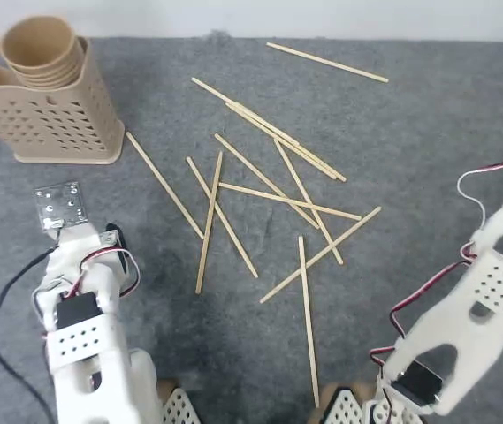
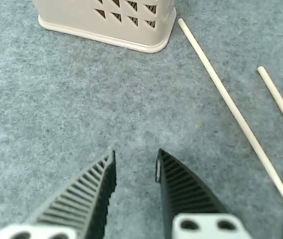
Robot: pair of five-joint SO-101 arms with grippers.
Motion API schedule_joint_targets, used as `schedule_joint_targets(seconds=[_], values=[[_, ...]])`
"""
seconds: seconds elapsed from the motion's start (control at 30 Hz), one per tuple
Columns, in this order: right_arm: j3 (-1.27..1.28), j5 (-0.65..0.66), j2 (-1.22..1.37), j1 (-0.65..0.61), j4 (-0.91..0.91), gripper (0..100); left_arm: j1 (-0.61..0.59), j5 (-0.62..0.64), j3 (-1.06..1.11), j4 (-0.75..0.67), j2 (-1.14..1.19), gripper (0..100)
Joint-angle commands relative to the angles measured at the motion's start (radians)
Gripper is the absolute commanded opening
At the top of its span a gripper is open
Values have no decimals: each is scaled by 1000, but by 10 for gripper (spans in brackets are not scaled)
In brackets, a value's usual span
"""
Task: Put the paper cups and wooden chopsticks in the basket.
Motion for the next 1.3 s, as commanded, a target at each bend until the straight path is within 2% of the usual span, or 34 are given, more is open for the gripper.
schedule_joint_targets(seconds=[0.0,0.1,0.2,0.4,0.73,1.0,1.23,1.27], values=[[-9,34,-101,-13,39,243,6,-8,-8,-26,-21,123],[-9,84,-54,-27,25,230,6,-8,-8,-26,-21,123],[-11,94,8,-25,-65,227,6,-8,-8,-26,-21,123],[-11,224,113,2,-177,227,5,-8,-8,-25,-21,123],[-11,233,179,62,-185,226,-2,-8,-8,-25,-21,123],[-15,233,292,62,-266,224,-14,-8,-10,-25,-21,123],[-17,284,306,64,-340,5,-15,-8,-10,-25,-21,123],[-17,287,305,64,-344,6,-15,-8,-10,-25,-21,123]])
